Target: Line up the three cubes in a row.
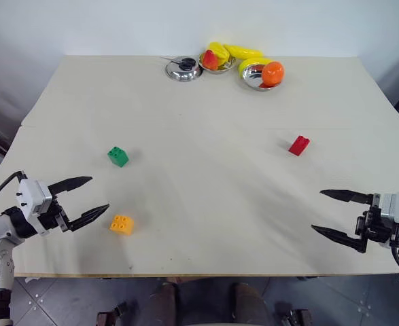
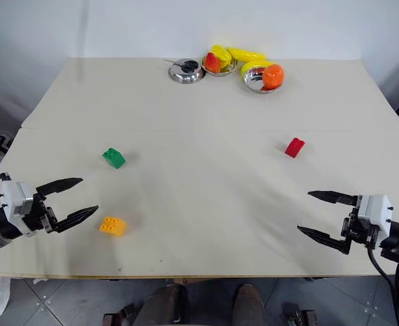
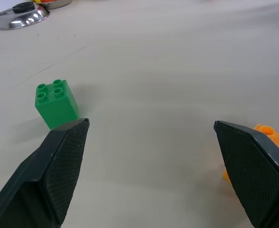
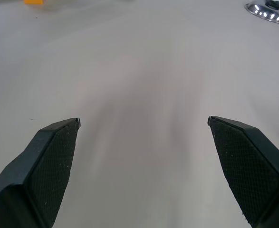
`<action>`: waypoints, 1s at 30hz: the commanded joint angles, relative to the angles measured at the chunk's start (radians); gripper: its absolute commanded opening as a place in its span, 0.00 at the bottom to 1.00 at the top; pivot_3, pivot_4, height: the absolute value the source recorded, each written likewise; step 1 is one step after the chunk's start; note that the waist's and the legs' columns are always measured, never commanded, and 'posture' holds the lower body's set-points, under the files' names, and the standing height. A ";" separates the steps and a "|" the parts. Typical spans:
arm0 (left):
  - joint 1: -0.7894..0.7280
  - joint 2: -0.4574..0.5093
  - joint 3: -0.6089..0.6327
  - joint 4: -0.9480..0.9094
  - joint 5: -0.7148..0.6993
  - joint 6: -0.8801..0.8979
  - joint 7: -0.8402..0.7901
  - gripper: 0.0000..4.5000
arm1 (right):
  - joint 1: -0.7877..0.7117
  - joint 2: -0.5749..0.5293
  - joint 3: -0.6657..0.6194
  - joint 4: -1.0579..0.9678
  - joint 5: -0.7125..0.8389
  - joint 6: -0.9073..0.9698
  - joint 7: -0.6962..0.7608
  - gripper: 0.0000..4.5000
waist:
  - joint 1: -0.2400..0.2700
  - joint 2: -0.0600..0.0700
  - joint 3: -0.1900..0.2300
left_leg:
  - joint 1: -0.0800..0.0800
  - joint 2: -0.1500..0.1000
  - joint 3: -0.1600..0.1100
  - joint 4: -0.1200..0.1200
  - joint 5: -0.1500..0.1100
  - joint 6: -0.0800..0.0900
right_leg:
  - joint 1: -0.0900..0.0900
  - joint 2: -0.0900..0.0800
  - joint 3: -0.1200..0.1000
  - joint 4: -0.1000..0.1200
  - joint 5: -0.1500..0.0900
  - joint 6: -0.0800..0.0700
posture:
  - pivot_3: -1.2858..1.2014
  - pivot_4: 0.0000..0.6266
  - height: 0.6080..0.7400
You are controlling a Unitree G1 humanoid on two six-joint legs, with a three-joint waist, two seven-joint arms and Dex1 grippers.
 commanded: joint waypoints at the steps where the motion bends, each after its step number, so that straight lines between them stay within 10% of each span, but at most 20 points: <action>1: -0.014 0.003 0.015 -0.013 -0.004 -0.007 0.017 0.99 | -0.011 0.007 -0.013 -0.009 0.010 -0.012 -0.021 1.00 | 0.000 0.000 0.000 | 0.000 0.000 0.000 0.000 0.000 0.000 | 0.000 0.000 0.000 0.000 0.000 0.000 | 0.52 0.24 1.00; 16: -0.220 -0.084 -0.169 -0.271 -0.160 0.323 0.024 0.99 | 0.161 0.158 -0.331 -0.016 0.091 0.067 -0.428 1.00 | 0.023 0.000 0.000 | 0.001 0.000 0.000 0.000 0.000 0.000 | 0.002 0.001 0.000 0.000 0.000 0.000 | 0.52 0.24 1.00; 24: -0.220 -0.090 -0.191 -0.223 -0.117 0.293 0.005 0.99 | 0.099 0.041 -0.163 -0.087 -0.057 0.254 -0.546 1.00 | -0.011 0.003 0.000 | 0.003 0.001 0.002 0.001 0.000 0.000 | 0.001 0.001 0.002 0.001 0.000 0.000 | 0.52 0.24 1.00; 30: -0.230 -0.115 -0.192 -0.189 -0.099 0.264 0.018 0.99 | -0.254 -0.058 0.032 0.062 -0.134 0.326 -0.499 1.00 | -0.008 0.003 0.000 | 0.002 0.002 0.003 0.001 0.001 0.000 | -0.001 0.002 0.003 0.001 0.000 -0.001 | 0.52 0.24 1.00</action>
